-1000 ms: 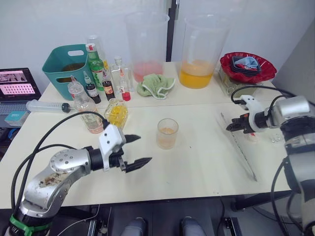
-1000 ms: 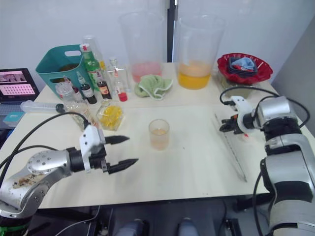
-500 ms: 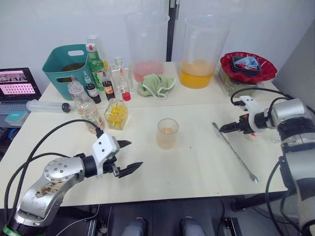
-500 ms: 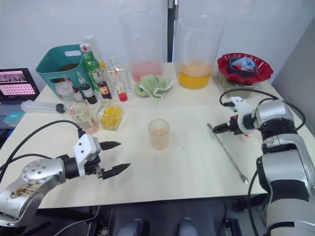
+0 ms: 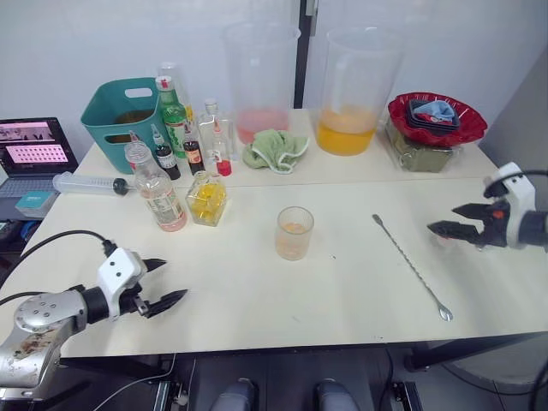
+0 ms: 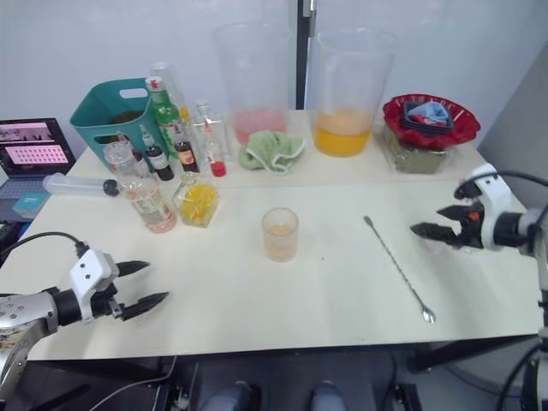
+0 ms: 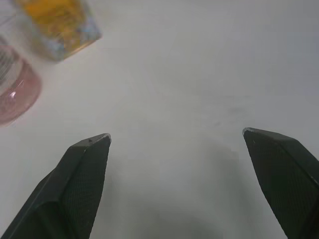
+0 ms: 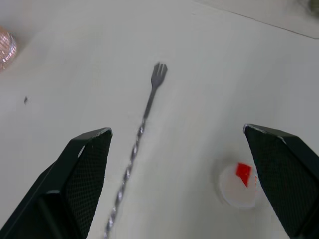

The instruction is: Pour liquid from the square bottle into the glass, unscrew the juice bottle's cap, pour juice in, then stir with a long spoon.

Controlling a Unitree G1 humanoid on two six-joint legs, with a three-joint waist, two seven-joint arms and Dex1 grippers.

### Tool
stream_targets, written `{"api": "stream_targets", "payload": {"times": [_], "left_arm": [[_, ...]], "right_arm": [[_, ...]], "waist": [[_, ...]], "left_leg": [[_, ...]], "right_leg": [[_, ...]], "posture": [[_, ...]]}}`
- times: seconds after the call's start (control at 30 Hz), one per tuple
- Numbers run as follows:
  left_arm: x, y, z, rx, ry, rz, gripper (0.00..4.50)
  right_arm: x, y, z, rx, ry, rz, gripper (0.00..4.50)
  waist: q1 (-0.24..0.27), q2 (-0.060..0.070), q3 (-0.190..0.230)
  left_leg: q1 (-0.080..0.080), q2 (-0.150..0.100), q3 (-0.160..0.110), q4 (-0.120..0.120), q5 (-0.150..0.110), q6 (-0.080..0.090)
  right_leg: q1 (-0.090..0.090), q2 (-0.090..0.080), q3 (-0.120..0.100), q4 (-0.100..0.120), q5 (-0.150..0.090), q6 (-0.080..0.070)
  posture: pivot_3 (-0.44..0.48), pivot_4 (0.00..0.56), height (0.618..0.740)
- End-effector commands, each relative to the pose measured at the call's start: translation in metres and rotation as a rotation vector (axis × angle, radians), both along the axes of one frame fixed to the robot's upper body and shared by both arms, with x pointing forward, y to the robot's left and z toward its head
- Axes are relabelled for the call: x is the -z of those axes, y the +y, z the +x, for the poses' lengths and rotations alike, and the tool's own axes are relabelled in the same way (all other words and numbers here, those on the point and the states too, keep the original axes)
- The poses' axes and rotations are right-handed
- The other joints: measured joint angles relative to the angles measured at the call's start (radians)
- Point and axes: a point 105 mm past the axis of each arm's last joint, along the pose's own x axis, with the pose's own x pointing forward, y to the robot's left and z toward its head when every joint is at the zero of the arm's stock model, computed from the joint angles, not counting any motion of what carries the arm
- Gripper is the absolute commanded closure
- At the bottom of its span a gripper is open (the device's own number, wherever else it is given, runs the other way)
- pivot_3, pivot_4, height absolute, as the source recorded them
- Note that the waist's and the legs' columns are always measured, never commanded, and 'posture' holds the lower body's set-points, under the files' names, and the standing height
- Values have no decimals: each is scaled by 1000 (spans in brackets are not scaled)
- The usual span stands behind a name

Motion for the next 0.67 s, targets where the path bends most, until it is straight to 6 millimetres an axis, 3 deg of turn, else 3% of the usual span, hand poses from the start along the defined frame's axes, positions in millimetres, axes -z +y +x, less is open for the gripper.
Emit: {"api": "stream_targets", "payload": {"times": [0.03,0.2,0.33,0.67], "left_arm": [[-10,25,7,-53,-71,11,0],[-15,36,13,-71,-113,13,0],[-21,42,19,-108,-171,12,0],[-14,43,18,-116,-150,-28,0]], "right_arm": [[-16,-15,-20,17,-185,24,39],[4,-29,-43,74,-300,65,39],[23,-28,-56,71,-338,55,39],[31,-26,-58,87,-397,83,39]], "waist": [[1,0,0],[-1,-1,-1],[-3,-1,-1],[-4,-1,-1]], "left_leg": [[0,0,0,0,0,0],[3,0,0,0,0,0],[6,0,0,0,0,0],[16,1,0,-3,0,0]], "right_leg": [[0,0,0,0,0,0],[3,0,1,0,0,0],[4,0,1,1,0,0],[15,0,0,-2,0,0]], "posture": [[0,150,740],[0,150,740],[0,150,740],[0,150,740]]}}
